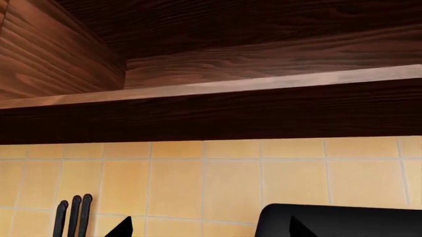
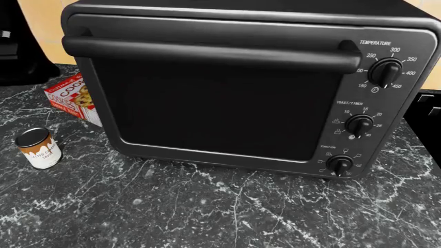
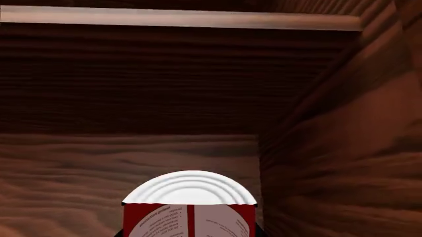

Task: Pick the cans from the counter and place them in their designated side in the cabinet.

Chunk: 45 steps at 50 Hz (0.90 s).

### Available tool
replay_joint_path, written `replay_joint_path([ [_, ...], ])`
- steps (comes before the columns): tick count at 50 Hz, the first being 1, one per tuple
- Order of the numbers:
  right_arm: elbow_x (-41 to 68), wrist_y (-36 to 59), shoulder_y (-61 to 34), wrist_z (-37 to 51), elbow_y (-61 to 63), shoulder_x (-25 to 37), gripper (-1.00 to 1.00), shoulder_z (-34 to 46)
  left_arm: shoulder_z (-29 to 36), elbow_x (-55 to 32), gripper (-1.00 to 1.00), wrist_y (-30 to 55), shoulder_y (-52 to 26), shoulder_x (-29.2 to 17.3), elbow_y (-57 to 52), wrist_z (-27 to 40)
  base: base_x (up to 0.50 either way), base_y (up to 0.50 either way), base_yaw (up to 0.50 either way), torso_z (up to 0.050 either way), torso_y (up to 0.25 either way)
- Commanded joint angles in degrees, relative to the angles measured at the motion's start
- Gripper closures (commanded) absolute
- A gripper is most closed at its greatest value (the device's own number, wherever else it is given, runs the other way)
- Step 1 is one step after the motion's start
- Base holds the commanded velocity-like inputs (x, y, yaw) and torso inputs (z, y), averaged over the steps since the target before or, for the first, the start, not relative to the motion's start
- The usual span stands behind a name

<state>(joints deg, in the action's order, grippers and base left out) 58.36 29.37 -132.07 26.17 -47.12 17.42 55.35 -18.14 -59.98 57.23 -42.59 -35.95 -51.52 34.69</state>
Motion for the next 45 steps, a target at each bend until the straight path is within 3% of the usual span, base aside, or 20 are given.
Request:
replay_joint_path([
  [1, -2.32, 2.8, 0.21, 0.32, -2.39, -0.09, 1.0, -0.67, 1.06, 1.36, -1.0, -0.82, 0.81, -0.16, -0.05, -0.53, 0.0, 0.0, 0.0, 0.0, 0.0],
  [45, -4.37, 11.51, 1.59, -1.88, -9.74, -2.09, 1.0, 1.54, 1.14, 1.86, -1.0, -2.63, 1.97, -1.12, 0.92, -0.44, 0.0, 0.0, 0.0, 0.0, 0.0],
])
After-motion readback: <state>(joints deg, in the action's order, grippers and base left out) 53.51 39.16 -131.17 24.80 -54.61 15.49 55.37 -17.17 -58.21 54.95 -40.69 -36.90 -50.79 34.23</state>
